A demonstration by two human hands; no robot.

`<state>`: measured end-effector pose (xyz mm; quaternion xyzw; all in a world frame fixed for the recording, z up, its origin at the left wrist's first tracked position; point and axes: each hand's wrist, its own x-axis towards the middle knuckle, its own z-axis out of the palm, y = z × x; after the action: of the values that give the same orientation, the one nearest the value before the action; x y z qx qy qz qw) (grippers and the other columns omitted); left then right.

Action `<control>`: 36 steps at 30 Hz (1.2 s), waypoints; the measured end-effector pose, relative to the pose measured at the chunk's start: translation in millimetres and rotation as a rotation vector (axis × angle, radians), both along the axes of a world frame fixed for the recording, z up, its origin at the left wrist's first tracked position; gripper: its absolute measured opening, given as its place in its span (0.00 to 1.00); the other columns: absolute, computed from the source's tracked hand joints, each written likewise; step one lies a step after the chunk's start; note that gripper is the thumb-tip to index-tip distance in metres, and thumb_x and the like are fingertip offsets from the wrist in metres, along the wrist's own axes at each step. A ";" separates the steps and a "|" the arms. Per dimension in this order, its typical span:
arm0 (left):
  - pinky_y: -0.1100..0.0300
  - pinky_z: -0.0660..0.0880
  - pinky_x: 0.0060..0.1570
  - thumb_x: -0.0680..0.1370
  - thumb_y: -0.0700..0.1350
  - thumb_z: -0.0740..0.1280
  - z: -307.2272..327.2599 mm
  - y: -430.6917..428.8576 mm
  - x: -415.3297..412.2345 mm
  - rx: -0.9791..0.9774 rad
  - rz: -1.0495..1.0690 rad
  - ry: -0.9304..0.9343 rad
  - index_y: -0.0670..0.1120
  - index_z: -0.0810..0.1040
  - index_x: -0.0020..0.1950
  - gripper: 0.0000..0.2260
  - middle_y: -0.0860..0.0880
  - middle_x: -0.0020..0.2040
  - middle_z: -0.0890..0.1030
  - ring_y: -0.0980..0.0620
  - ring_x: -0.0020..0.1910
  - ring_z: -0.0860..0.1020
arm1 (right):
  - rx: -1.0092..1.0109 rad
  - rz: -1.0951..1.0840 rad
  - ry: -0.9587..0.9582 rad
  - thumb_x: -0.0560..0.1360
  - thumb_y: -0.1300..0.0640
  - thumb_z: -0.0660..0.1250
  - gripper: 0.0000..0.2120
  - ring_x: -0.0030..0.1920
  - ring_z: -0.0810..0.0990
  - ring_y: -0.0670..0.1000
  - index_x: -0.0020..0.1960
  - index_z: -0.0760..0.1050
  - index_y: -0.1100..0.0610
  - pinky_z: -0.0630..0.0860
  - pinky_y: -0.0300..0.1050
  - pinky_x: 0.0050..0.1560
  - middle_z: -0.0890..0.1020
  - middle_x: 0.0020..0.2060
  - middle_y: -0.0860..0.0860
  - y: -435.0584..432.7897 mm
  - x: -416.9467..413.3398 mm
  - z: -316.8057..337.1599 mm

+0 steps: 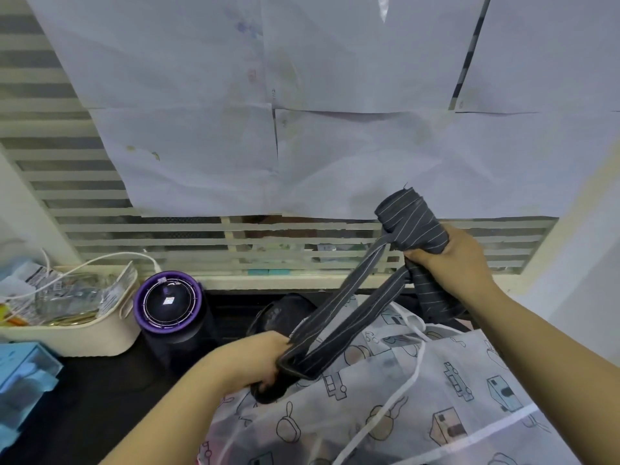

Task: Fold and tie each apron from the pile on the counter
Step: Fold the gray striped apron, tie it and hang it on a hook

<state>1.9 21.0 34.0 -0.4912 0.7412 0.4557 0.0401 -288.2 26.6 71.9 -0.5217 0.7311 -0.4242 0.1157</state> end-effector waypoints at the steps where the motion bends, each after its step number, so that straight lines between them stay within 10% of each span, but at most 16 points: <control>1: 0.66 0.69 0.33 0.76 0.34 0.60 -0.7 2.3 -2.2 -0.103 -0.119 -0.101 0.48 0.73 0.39 0.11 0.50 0.34 0.75 0.53 0.34 0.72 | -0.004 0.011 -0.008 0.69 0.57 0.74 0.10 0.46 0.79 0.56 0.49 0.78 0.57 0.74 0.48 0.49 0.82 0.45 0.54 0.0 3.1 0.9; 7: 0.69 0.75 0.42 0.77 0.46 0.68 13.7 15.4 -12.0 -0.043 -0.076 0.246 0.48 0.80 0.55 0.08 0.56 0.41 0.82 0.61 0.38 0.79 | -0.014 -0.008 -0.058 0.70 0.57 0.74 0.08 0.47 0.79 0.56 0.46 0.76 0.53 0.74 0.50 0.51 0.81 0.44 0.52 -0.3 -1.8 11.0; 10: 0.71 0.71 0.31 0.76 0.40 0.68 22.6 15.6 -8.9 -0.025 0.186 0.626 0.51 0.81 0.43 0.06 0.55 0.31 0.79 0.62 0.27 0.74 | 0.015 -0.019 -0.051 0.70 0.56 0.74 0.08 0.47 0.79 0.56 0.47 0.77 0.53 0.75 0.50 0.51 0.82 0.45 0.53 1.1 -8.3 8.7; 13: 0.67 0.69 0.29 0.68 0.34 0.68 28.8 12.9 -3.3 0.149 0.312 1.046 0.49 0.83 0.38 0.10 0.46 0.44 0.82 0.57 0.25 0.68 | 0.045 -0.021 -0.021 0.69 0.55 0.74 0.11 0.47 0.79 0.57 0.49 0.77 0.56 0.74 0.49 0.49 0.82 0.45 0.54 2.8 -9.3 2.7; 16: 0.56 0.79 0.49 0.63 0.40 0.76 33.0 11.0 -0.9 0.309 0.183 1.273 0.46 0.84 0.43 0.10 0.41 0.50 0.84 0.53 0.37 0.80 | 0.070 0.006 0.025 0.70 0.54 0.74 0.11 0.45 0.77 0.55 0.49 0.77 0.56 0.70 0.46 0.46 0.81 0.44 0.53 3.3 -4.3 -2.1; 19: 0.42 0.62 0.70 0.75 0.41 0.68 29.6 7.5 -3.5 0.510 0.025 1.444 0.43 0.80 0.53 0.08 0.37 0.51 0.82 0.36 0.65 0.73 | 0.073 0.019 0.021 0.70 0.54 0.74 0.11 0.46 0.77 0.54 0.49 0.76 0.55 0.69 0.45 0.46 0.80 0.44 0.51 3.2 1.0 -3.3; 21: 0.38 0.60 0.71 0.81 0.41 0.57 24.9 3.4 -4.5 0.652 0.024 1.505 0.40 0.75 0.61 0.12 0.37 0.51 0.80 0.33 0.62 0.75 | 0.068 0.019 0.011 0.70 0.54 0.74 0.10 0.46 0.77 0.55 0.48 0.76 0.53 0.69 0.45 0.46 0.81 0.45 0.51 2.9 2.0 -0.9; 26: 0.39 0.74 0.54 0.78 0.57 0.59 3.7 -5.5 -0.9 0.848 0.107 1.278 0.40 0.76 0.66 0.25 0.40 0.50 0.80 0.44 0.41 0.80 | 0.044 0.038 0.000 0.70 0.54 0.74 0.10 0.47 0.79 0.55 0.49 0.78 0.54 0.71 0.45 0.46 0.82 0.46 0.53 3.8 7.7 13.2; 30: 0.55 0.76 0.47 0.66 0.51 0.73 11.7 -5.9 -8.3 0.445 0.138 0.923 0.44 0.82 0.53 0.19 0.48 0.38 0.75 0.54 0.30 0.71 | 0.043 0.135 0.017 0.69 0.54 0.74 0.14 0.47 0.79 0.51 0.53 0.78 0.55 0.69 0.42 0.44 0.82 0.46 0.50 7.8 19.8 27.4; 36: 0.62 0.73 0.41 0.77 0.41 0.68 19.8 -11.9 -19.8 -0.448 0.343 0.337 0.54 0.78 0.41 0.08 0.51 0.41 0.78 0.54 0.39 0.77 | 0.048 0.257 0.036 0.69 0.55 0.75 0.11 0.42 0.76 0.37 0.49 0.76 0.50 0.67 0.29 0.37 0.80 0.41 0.40 18.7 33.7 51.9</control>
<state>-17.9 9.1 53.8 -0.5234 0.7256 0.3563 -0.2695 -254.5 45.3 123.8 -0.6157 0.6702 -0.3787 0.1683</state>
